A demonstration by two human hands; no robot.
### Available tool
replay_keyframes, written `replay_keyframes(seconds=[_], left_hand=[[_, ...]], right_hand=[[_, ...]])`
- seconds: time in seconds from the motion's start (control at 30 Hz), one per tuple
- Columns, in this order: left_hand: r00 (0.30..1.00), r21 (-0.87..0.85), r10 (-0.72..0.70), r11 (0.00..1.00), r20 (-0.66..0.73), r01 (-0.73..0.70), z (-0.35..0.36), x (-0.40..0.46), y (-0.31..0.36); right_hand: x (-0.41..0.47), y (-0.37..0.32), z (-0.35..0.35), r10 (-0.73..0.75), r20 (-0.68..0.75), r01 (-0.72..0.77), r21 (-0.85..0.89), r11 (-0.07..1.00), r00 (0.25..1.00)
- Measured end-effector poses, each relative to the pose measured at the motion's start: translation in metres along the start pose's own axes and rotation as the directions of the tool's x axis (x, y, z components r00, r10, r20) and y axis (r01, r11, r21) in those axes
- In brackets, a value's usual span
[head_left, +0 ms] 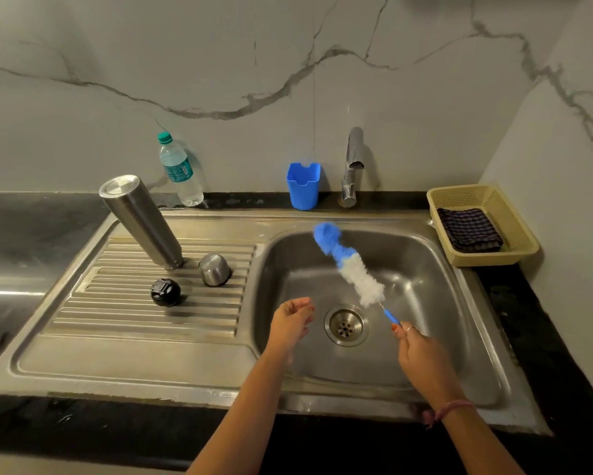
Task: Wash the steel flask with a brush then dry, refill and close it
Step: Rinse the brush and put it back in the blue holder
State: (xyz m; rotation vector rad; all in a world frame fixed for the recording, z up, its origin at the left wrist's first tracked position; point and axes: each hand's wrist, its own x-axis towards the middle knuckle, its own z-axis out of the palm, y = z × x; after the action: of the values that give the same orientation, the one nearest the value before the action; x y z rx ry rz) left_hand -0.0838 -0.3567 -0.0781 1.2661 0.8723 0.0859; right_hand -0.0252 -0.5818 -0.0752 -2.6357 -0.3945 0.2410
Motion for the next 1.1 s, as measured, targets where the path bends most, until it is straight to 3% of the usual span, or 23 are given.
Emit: replay_keyframes(seconds=[0.1,0.43,0.83,0.97,1.1], left_hand=[[1.0,0.02,0.006,1.0,-0.002,-0.006,-0.006,0.0,0.001],[1.0,0.046,0.015,0.999,-0.004,-0.014,-0.025,0.007,0.012],[1.0,0.06,0.004,0.998,0.031,-0.006,-0.033,0.013,0.017],[0.998,0.058,-0.001,0.998,0.064,-0.003,-0.032,0.013,0.019],[0.996,0.076,-0.01,0.997,0.091,0.003,-0.026,0.012,0.024]], right_hand=[[0.002,-0.004,0.003,0.012,0.071,-0.008,-0.048,0.999,0.997],[-0.003,-0.025,0.022,0.034,-0.039,-0.026,0.183,0.983,0.999],[0.005,-0.031,0.039,0.084,-0.05,-0.076,0.152,0.985,0.995],[0.005,-0.036,0.04,0.122,0.013,-0.121,0.227,0.966,0.993],[0.004,-0.047,0.029,0.121,0.056,-0.134,0.422,0.897,0.991]])
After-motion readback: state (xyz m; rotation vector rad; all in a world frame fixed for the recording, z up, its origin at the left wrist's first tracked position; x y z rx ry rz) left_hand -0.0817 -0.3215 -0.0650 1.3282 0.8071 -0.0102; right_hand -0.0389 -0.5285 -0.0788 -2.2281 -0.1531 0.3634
